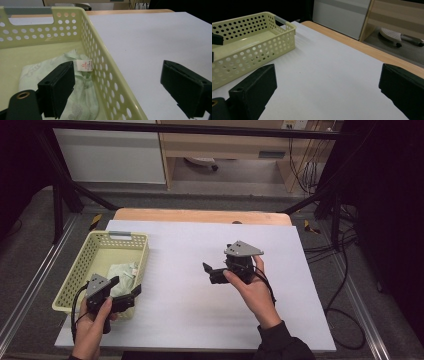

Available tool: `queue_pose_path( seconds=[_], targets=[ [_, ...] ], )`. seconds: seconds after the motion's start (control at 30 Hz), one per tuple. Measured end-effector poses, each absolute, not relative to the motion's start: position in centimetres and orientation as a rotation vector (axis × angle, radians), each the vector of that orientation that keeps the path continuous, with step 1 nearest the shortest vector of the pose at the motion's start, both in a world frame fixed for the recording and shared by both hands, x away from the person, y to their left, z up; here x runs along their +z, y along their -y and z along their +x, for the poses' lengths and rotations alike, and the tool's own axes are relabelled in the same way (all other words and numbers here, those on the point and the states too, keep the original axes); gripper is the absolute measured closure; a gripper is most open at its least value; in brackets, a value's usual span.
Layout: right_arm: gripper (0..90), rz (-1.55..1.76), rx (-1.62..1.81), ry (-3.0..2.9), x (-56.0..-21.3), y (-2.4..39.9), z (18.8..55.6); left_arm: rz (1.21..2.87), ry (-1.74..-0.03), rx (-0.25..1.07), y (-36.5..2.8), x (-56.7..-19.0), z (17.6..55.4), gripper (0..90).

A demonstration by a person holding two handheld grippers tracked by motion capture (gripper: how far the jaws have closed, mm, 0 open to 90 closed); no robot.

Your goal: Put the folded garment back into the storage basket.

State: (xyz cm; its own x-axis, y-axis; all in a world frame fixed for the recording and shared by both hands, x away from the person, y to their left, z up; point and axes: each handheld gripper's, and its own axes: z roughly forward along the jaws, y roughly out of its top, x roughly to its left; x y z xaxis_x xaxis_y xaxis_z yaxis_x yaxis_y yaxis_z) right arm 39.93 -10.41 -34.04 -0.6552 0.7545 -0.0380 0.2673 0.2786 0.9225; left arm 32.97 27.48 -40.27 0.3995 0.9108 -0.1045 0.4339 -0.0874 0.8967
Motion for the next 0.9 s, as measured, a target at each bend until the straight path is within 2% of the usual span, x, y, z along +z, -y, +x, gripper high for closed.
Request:
queue_pose_path(
  seconds=[0.33, 0.43, 0.9],
  targets=[
    [2.1, 1.001, 1.338, -2.031, -34.7, 13.8, 39.5, 1.693, -1.211, 0.608, -27.5, -40.3, 33.1, 11.9],
    [2.5, 1.026, 1.331, -2.022, -35.0, 14.8, 39.4, 1.697, -1.215, 0.63, -27.4, -40.4, 33.0, 4.3],
    [3.9, 1.067, 1.344, -1.919, -33.6, 18.7, 38.9, 1.695, -1.219, 0.628, -27.4, -40.4, 33.1, 5.2]
  ],
)
